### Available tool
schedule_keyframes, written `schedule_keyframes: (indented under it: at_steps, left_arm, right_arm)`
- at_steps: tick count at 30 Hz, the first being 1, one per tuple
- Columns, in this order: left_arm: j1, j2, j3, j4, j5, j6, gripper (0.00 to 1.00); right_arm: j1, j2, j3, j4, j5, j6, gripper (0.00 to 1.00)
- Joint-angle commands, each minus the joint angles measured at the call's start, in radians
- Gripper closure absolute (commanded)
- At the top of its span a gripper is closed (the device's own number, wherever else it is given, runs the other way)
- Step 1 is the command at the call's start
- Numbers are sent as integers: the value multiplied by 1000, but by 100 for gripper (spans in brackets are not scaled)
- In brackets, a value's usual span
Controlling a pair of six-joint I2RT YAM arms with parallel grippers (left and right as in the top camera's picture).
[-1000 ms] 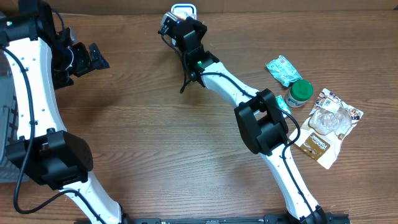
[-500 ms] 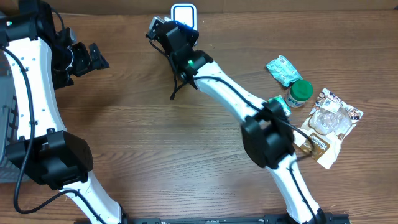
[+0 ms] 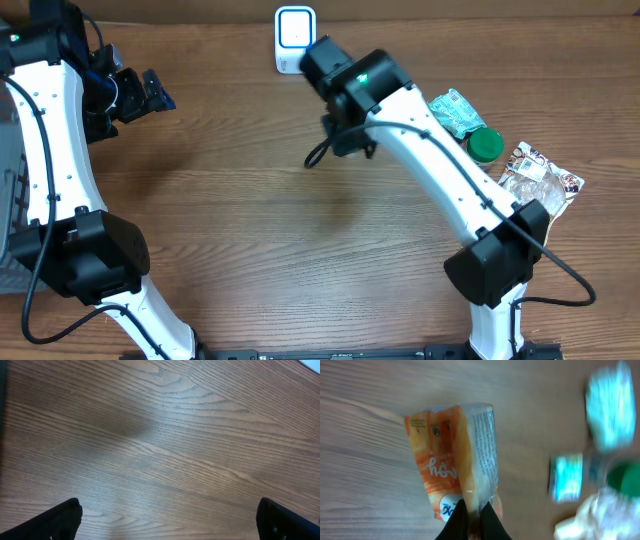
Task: Scan the item barcode
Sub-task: 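Carry the orange pack right and set it beside the teal pack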
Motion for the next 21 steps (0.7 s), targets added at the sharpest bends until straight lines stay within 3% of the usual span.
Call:
schedule_keyframes:
  at_steps: [1, 11, 21]
  left_arm:
    - [3, -13, 14, 1, -4, -6, 0]
    - [3, -13, 14, 1, -3, -6, 0]
    - [3, -13, 14, 1, -4, -6, 0]
  right_arm:
    - [-75, 15, -85, -41, -16, 263, 96]
    - [-274, 15, -378, 13, 3, 322, 96]
    - [-369, 15, -424, 96, 50, 188, 96]
